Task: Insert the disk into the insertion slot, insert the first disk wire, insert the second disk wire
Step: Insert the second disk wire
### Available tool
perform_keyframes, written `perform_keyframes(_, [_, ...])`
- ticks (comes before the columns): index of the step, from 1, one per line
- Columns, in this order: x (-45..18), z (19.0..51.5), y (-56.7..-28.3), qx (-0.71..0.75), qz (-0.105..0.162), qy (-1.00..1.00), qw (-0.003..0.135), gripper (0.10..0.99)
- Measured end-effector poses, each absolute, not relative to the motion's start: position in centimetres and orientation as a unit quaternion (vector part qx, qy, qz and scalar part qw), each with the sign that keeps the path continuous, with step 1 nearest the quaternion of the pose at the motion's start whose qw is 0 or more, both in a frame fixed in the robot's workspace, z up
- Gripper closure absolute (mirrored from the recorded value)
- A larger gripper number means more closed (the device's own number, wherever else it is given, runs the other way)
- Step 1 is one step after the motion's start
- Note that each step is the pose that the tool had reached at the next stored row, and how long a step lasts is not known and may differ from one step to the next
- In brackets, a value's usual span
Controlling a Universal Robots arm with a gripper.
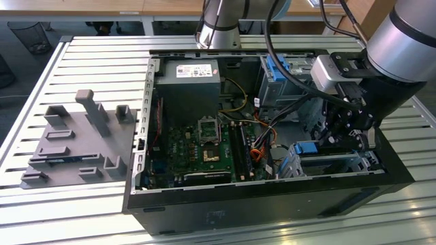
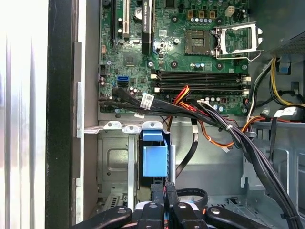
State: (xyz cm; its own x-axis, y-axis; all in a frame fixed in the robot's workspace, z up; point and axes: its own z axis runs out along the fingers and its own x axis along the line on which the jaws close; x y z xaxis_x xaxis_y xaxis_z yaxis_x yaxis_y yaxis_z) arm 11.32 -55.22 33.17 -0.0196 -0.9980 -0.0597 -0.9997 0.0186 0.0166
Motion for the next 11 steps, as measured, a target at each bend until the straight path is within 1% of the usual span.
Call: perform_keyframes(11, [11.34, 32.76, -55.25, -0.7, 0.027, 0.713, 0.015, 0.941])
